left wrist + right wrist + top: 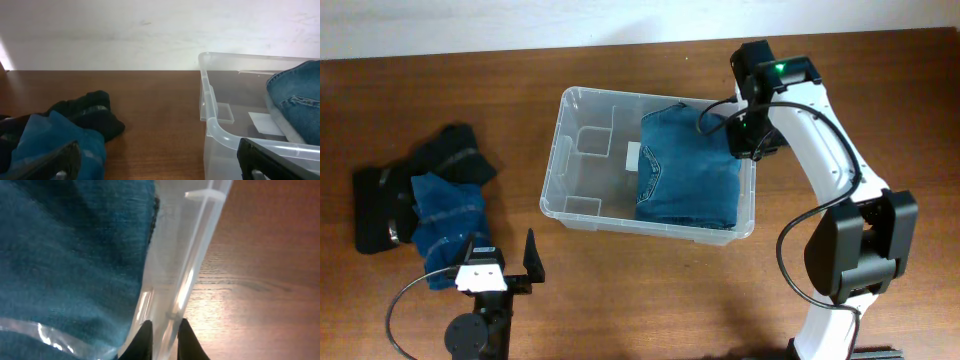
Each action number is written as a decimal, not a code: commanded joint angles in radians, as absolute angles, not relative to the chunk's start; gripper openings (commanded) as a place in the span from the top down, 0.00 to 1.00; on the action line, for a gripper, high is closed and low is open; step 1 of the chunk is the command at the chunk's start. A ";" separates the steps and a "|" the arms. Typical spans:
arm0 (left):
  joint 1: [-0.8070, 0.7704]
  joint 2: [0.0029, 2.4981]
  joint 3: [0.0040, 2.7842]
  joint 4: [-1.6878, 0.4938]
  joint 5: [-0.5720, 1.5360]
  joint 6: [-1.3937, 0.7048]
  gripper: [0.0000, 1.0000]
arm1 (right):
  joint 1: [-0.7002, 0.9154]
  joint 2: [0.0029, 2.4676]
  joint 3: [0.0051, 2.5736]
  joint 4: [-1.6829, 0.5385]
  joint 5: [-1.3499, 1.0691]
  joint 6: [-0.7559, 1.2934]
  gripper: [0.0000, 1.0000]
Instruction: Pack container
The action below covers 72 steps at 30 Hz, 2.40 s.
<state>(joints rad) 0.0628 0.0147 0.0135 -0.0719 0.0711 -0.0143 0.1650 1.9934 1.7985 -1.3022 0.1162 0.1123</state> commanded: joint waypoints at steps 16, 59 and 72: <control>0.059 0.007 0.009 -0.076 0.064 0.005 0.01 | 0.136 2.003 1.815 -1.163 0.103 0.056 0.39; 0.170 0.541 0.594 -0.280 0.134 0.031 0.01 | -0.511 2.002 2.194 -1.357 0.000 0.159 0.02; 0.241 1.249 1.183 -0.779 0.540 0.027 0.01 | -0.511 2.002 2.194 -1.357 0.000 0.159 0.02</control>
